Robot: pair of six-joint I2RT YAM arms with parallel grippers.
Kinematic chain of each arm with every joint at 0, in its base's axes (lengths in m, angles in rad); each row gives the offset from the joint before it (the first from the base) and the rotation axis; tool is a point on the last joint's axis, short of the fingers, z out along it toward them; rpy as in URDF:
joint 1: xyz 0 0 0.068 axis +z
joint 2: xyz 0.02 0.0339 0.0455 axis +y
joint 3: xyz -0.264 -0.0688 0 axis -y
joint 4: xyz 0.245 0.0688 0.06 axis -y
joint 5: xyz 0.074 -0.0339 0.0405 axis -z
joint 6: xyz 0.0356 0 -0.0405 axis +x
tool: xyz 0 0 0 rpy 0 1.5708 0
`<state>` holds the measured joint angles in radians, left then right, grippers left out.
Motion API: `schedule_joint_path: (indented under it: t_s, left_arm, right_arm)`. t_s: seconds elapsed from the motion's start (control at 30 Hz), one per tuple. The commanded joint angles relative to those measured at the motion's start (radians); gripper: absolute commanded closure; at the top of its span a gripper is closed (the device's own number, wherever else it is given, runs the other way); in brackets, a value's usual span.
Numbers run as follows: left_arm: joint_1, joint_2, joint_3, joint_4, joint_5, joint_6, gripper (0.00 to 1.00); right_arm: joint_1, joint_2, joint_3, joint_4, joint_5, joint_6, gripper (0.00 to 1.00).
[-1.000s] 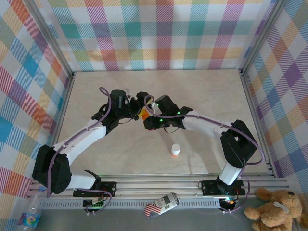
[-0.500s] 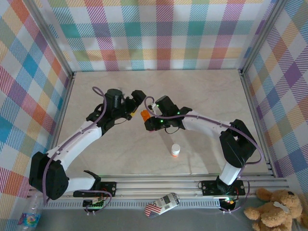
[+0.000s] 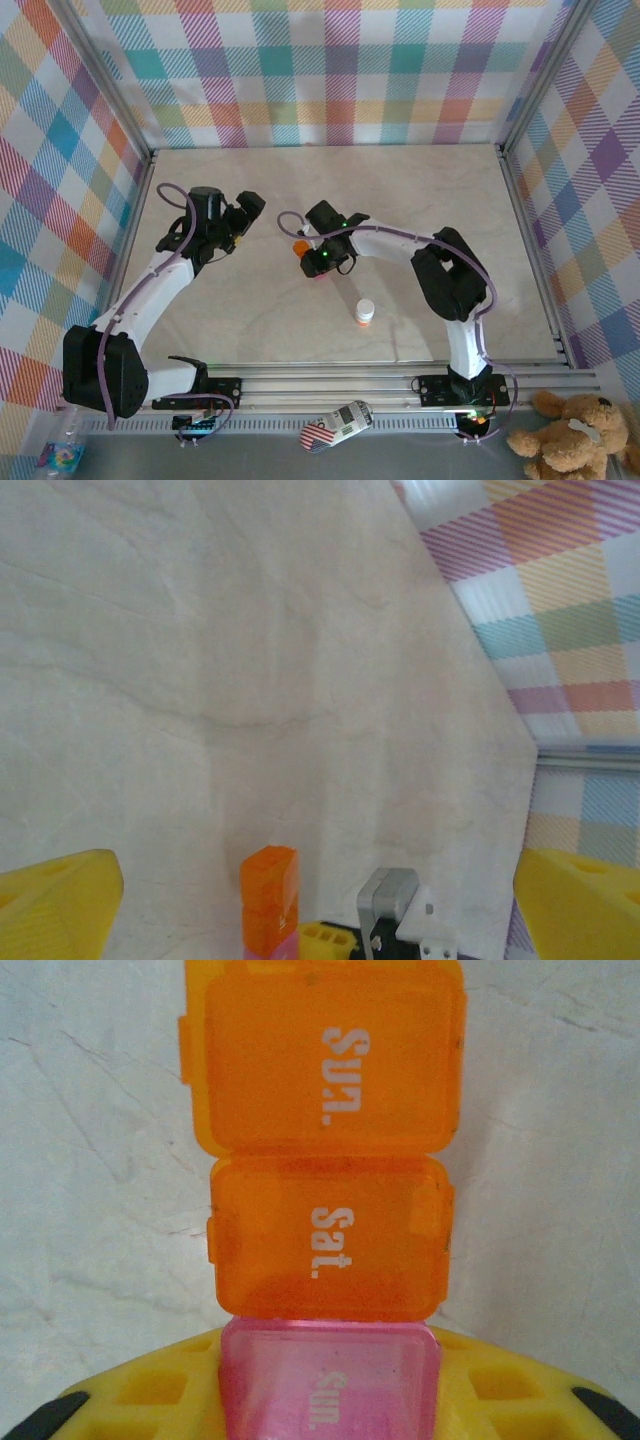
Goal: Sort the pills into containers
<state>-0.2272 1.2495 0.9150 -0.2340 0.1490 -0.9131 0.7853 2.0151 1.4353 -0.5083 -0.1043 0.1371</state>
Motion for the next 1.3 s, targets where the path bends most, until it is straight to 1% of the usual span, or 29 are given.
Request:
schedule_joint_path:
  t_s: [0.0,0.1,0.13,0.17,0.2,0.27,0.43,0.53,0.67,0.97,1.0,1.13,1.27]
  left_arm:
    - [0.011,-0.019,-0.026,0.000,0.023,0.031,0.00]
    - [0.011,-0.006,-0.024,0.010,0.030,0.030,0.00]
    - [0.011,0.001,-0.023,0.012,0.032,0.031,0.00]
    - [0.011,0.005,-0.022,0.014,0.038,0.033,0.00]
    - [0.011,0.011,-0.019,0.015,0.042,0.034,0.00]
    - [0.010,0.016,-0.016,0.013,0.050,0.039,0.00]
    - [0.011,0.016,-0.009,0.019,0.059,0.050,0.00]
    - [0.011,0.033,0.016,0.002,0.071,0.076,0.00]
    - [0.011,0.028,0.018,-0.002,0.077,0.095,0.00]
    - [0.011,0.052,0.055,-0.035,0.103,0.176,0.00]
    - [0.011,0.054,0.055,-0.069,0.105,0.182,0.00]
    - [0.011,0.100,0.092,-0.098,0.154,0.250,0.00]
    - [-0.002,0.162,0.139,-0.159,0.201,0.345,0.00]
  right_arm:
    - [0.015,0.030,0.048,-0.068,0.052,-0.073,0.55]
    - [0.015,0.043,0.042,-0.077,0.078,-0.083,0.44]
    - [0.016,0.045,0.039,-0.081,0.083,-0.085,0.38]
    - [0.015,0.044,0.037,-0.084,0.090,-0.086,0.34]
    - [0.016,0.042,0.035,-0.090,0.099,-0.087,0.30]
    - [0.015,0.034,0.034,-0.108,0.124,-0.089,0.27]
    - [0.015,0.001,0.018,-0.156,0.203,-0.088,0.24]
    - [0.008,-0.001,0.017,-0.186,0.297,-0.089,0.23]
    - [-0.046,-0.004,0.028,-0.200,0.339,-0.049,0.24]
    - [-0.165,-0.080,0.016,-0.190,0.273,0.041,0.24]
    - [-0.178,-0.092,0.010,-0.190,0.264,0.056,0.24]
    - [-0.220,-0.165,-0.041,-0.135,0.149,0.100,0.24]
    - [-0.227,-0.164,-0.024,-0.112,0.066,0.123,0.24]
